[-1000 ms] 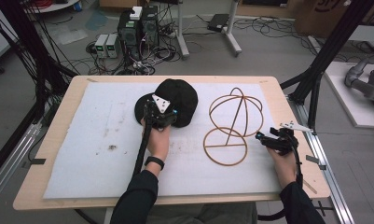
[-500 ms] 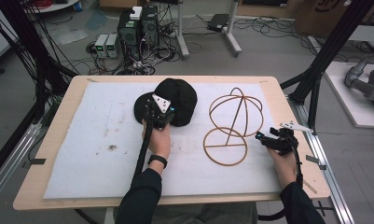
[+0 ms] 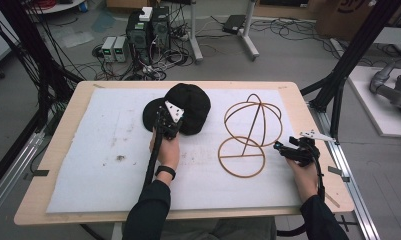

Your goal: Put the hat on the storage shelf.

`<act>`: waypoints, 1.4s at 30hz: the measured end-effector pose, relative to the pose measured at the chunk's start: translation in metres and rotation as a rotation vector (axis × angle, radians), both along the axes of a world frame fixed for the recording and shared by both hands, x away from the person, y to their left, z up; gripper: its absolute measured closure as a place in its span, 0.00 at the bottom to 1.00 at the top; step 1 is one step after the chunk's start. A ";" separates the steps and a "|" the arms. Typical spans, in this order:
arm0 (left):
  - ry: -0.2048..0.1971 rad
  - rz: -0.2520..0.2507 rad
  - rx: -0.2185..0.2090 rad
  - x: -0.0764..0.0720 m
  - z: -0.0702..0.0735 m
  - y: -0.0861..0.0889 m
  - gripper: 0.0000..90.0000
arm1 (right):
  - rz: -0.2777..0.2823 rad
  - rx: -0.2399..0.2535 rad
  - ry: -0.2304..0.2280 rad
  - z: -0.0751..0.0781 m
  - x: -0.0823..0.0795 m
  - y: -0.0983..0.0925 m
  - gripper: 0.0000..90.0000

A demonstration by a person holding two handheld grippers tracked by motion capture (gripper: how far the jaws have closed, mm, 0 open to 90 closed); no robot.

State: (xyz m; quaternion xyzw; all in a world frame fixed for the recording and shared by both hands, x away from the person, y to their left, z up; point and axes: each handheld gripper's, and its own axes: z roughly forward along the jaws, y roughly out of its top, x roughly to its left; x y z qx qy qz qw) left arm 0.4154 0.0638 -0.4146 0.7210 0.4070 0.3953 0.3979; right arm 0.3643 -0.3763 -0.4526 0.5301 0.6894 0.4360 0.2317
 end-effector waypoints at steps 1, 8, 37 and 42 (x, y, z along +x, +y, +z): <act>-0.009 -0.012 -0.013 -0.001 0.001 0.002 0.97 | 0.000 0.000 0.001 0.000 0.000 0.000 0.31; -0.041 -0.034 -0.077 -0.008 0.012 0.015 0.98 | 0.001 -0.002 -0.001 0.000 0.000 0.000 0.31; -0.160 -0.146 -0.514 -0.048 0.108 0.060 0.98 | 0.001 -0.007 -0.002 0.000 0.000 0.001 0.31; -0.170 -0.210 -0.584 -0.056 0.126 0.055 0.98 | 0.003 -0.017 -0.008 0.000 0.001 0.001 0.31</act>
